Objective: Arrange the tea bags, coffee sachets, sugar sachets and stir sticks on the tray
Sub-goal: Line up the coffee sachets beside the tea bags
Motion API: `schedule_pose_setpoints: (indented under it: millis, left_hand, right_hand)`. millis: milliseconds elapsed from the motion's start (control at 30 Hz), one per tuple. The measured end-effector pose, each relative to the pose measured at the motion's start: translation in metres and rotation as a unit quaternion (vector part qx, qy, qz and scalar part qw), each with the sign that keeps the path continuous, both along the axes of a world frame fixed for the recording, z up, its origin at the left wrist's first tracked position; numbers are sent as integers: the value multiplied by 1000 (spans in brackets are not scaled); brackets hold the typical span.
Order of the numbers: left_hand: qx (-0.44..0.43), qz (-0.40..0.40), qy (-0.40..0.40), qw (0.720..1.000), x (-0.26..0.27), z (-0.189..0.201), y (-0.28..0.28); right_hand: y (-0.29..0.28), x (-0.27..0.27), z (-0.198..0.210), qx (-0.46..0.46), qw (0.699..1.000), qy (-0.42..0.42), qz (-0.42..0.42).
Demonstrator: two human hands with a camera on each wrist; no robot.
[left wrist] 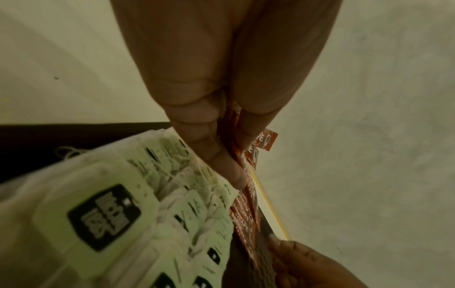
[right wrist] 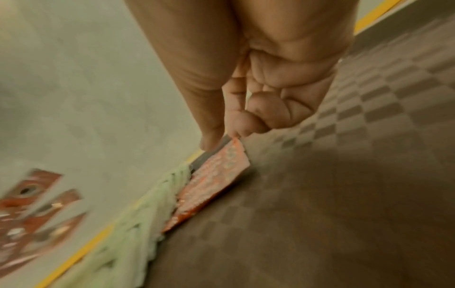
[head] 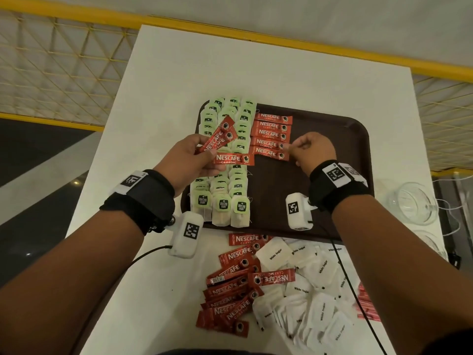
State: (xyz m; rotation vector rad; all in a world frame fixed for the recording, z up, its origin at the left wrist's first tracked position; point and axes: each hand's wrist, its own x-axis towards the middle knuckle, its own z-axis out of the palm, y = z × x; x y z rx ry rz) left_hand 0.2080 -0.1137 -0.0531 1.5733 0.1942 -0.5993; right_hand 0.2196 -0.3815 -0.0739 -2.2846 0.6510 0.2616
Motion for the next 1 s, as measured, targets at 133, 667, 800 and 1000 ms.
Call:
schedule_pose_setpoints:
  millis: [133,667,800,1000]
  left_hand:
    - [-13,-19,0,1000,-2,4,-14]
    - [6,-24,-16,1000,-4,5,-15]
    - [18,-36,-14,999,-5,3,-13]
    - [33,-75,2,997,-6,2,-10]
  right_hand:
    - [20,-21,23,191,977,33,93]
    - [-14,-45,-8,258,957,87,-103]
    - [-11,-34,-11,222,965,89,-110]
    - [-5,-24,-5,152,978,90,-107]
